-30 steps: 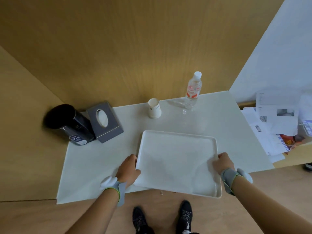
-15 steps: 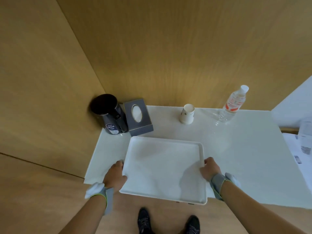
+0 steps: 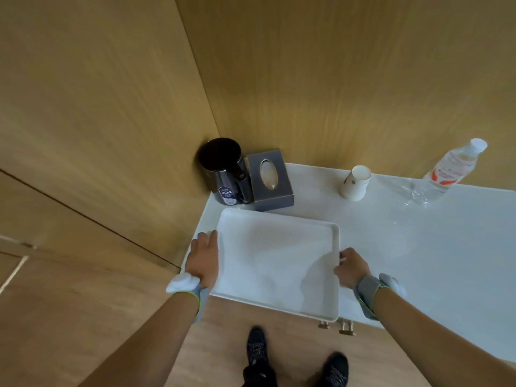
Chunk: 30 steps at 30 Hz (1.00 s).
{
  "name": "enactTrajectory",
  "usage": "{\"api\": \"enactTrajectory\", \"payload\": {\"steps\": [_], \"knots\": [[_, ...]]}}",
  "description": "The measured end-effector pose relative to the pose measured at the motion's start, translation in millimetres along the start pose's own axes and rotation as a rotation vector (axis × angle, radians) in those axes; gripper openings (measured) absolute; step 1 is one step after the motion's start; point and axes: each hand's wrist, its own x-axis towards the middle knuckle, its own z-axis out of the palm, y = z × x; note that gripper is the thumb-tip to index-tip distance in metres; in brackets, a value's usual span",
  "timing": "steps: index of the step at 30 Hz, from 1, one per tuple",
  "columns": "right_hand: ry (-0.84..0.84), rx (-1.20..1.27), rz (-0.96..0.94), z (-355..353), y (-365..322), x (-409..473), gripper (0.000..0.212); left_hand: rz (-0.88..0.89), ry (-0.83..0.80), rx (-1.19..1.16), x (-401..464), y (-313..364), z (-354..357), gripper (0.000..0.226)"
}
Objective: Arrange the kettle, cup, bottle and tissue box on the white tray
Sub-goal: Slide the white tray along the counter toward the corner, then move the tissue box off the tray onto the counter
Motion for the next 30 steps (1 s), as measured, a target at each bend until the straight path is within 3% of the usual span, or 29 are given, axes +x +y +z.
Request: {"api": "enactTrajectory", "payload": {"steps": [4,8,17,20,22,24,30], "knots": [[-0.028,0.026,-0.023,13,-11,1,0.03,0.126,-0.214,-0.212,-1,4,20,0.088],[-0.063,0.054,-0.045,29,-23,0,0.03,-0.029,-0.386,-0.229,-8,13,27,0.11],[-0.079,0.043,-0.042,43,-41,2,0.035,-0.132,-0.532,-0.253,3,5,6,0.122],[0.006,0.077,-0.032,38,-51,-7,0.058,-0.137,-0.553,-0.259,8,8,8,0.125],[0.12,0.034,-0.119,34,-71,-10,0.076,-0.151,-0.558,-0.268,12,7,8,0.128],[0.171,-0.017,-0.256,31,-99,-10,0.079,-0.159,-0.559,-0.288,16,7,6,0.13],[0.12,-0.282,-0.5,36,-180,13,0.092,-0.177,-0.545,-0.308,22,10,4,0.133]]}}
